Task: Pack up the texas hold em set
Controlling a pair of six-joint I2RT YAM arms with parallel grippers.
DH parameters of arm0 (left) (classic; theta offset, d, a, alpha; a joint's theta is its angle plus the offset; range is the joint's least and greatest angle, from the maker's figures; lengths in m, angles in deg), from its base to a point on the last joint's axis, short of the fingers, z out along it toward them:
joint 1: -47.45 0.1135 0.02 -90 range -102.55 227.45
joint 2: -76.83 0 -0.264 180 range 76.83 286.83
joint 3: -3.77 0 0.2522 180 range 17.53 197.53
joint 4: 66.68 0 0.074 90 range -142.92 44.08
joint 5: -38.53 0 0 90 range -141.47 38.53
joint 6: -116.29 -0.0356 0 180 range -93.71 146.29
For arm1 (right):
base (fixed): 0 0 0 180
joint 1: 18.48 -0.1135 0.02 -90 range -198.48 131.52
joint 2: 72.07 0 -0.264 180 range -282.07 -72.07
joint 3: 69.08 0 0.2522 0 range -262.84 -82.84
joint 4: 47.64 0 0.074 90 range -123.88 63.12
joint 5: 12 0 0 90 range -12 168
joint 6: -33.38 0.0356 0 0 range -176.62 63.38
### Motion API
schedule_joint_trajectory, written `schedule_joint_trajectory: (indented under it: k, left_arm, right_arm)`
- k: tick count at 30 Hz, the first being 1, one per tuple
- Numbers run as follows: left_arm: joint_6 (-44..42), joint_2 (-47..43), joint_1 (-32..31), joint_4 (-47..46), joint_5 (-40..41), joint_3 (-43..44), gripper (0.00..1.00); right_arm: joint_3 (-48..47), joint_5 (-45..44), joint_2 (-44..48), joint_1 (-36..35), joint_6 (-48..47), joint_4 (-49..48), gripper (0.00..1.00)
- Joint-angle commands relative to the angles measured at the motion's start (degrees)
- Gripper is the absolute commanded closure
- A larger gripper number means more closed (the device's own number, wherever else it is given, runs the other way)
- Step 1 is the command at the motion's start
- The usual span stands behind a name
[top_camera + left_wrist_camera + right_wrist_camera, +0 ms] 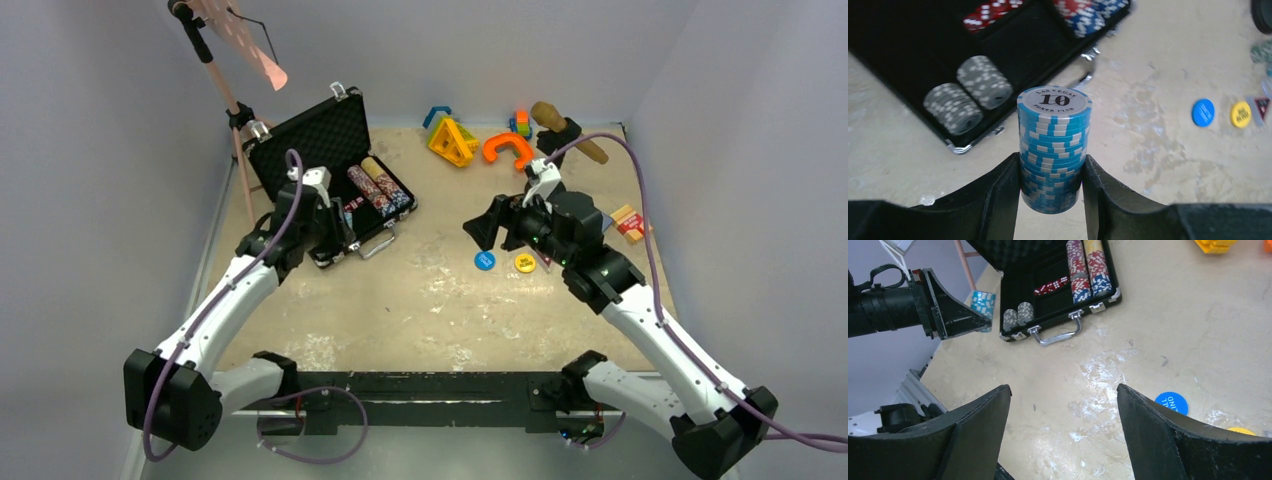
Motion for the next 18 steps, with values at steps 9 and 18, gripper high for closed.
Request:
schedule_joint_trajectory:
  k: [9, 18]
  left_arm:
    - [12.9, 5.7, 13.8, -1.6, 10.8, 4.0, 1.00]
    - [18.2, 17.6, 16.3, -5.4, 15.5, 8.4, 1.00]
  right_arm:
    - [3.3, -8.3, 7.8, 0.2, -4.1, -0.3, 0.19]
    - [5.0, -11.9, 15.7, 0.1, -6.4, 0.6, 0.19]
